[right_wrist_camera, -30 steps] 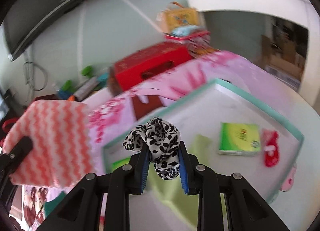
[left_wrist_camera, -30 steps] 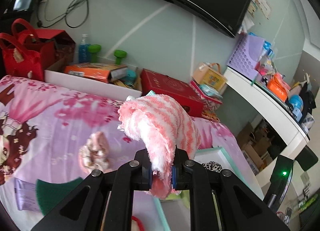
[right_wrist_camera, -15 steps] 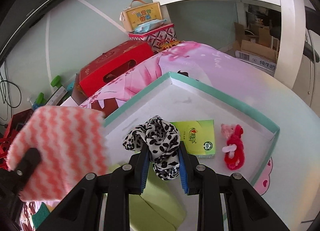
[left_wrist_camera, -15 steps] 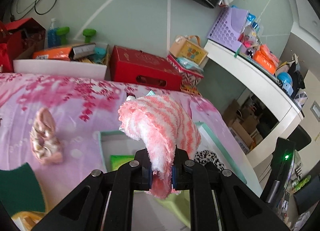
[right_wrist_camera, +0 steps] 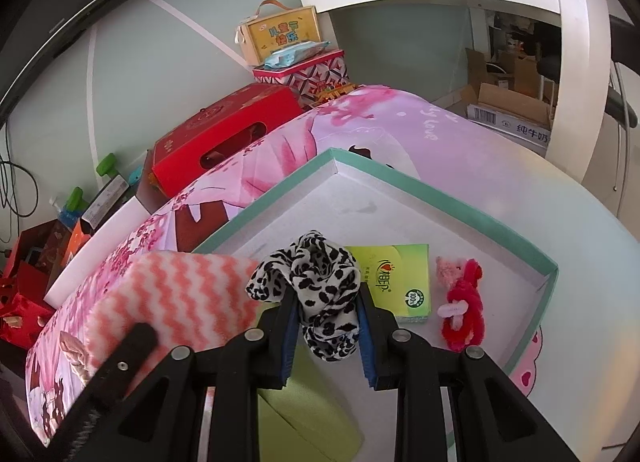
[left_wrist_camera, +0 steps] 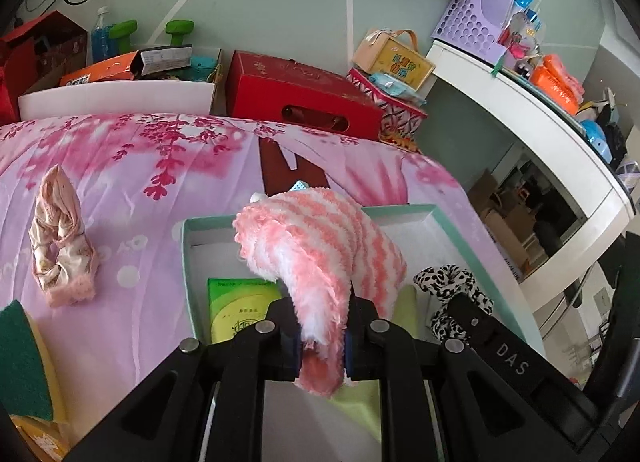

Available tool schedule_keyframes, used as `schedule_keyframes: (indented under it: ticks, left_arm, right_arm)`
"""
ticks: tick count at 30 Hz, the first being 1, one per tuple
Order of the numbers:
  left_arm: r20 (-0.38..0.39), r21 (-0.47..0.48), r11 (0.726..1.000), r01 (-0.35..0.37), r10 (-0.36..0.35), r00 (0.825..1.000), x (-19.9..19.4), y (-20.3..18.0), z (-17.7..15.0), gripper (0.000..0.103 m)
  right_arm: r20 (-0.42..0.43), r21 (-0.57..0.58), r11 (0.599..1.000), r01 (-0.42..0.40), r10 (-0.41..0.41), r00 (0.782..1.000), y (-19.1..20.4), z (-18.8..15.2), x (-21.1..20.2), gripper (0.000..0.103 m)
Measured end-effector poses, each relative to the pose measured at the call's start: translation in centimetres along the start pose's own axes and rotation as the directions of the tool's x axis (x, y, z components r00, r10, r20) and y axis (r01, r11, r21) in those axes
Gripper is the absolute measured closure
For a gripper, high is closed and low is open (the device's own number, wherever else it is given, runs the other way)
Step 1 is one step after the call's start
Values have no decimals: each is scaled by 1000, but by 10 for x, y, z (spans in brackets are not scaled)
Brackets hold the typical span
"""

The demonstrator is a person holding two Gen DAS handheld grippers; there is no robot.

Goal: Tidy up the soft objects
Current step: 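Carry towel and leopard scrunchie over the tray with both grippers, then open both grippers to drop towel and scrunchie into the tray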

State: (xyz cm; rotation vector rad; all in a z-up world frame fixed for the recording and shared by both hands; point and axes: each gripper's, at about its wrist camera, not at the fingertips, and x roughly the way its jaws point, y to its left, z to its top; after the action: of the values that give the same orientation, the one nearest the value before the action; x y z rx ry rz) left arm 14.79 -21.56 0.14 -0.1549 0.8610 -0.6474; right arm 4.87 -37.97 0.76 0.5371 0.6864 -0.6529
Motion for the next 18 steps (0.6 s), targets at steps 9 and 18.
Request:
schedule_keyframes:
  ticks: [9,18]
  left_arm:
    - [-14,22,1000,-16,17,1000,-9,0,1,62]
    - [-3,13,999,-37,37,999,-21,7,5,58]
  right_arm:
    - [-55,-42,999,-11,9,998,9,1,-3,69]
    - [-87,-43,999,-7,3,996,9,0,-6,48]
